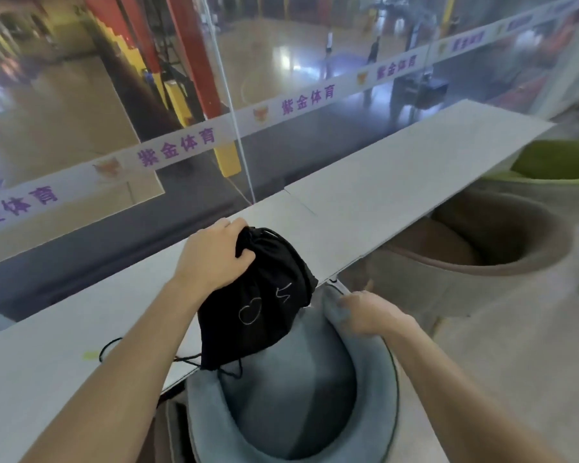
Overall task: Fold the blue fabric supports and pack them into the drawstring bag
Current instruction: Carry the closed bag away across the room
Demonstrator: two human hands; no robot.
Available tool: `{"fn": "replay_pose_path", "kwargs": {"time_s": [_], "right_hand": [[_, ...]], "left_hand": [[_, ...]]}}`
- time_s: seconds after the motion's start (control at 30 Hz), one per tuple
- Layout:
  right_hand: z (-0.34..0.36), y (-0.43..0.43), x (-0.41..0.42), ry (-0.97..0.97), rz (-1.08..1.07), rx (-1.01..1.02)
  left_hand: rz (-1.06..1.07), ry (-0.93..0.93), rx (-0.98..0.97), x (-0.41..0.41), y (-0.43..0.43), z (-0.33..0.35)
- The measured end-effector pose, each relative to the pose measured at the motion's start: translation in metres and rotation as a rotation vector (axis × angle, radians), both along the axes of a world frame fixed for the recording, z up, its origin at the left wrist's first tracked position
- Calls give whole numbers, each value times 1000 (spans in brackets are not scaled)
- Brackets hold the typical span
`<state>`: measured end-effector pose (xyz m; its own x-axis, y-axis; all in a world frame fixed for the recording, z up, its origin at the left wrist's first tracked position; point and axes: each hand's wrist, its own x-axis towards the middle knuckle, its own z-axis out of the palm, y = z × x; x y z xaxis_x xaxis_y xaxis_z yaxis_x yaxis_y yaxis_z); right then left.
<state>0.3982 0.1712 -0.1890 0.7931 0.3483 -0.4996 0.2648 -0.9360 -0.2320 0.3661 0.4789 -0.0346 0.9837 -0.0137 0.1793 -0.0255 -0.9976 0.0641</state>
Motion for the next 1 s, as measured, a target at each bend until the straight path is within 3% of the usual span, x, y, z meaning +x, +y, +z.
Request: {"fn": "replay_pose_path", "kwargs": {"time_s": [0.27, 0.57, 0.77, 1.0], "right_hand": [[75, -146, -161, -39, -444, -21], [74, -338, -345, -33, -988, 31], [37, -481, -485, 23, -1275, 42], [40, -641, -657, 18, -1501, 30]], "left_hand": [[-376, -252, -173, -43, -158, 58], [-830, -267, -249, -111, -410, 97], [-1125, -156, -246, -190, -623, 78], [-1268, 89, -207, -298, -852, 13]]}}
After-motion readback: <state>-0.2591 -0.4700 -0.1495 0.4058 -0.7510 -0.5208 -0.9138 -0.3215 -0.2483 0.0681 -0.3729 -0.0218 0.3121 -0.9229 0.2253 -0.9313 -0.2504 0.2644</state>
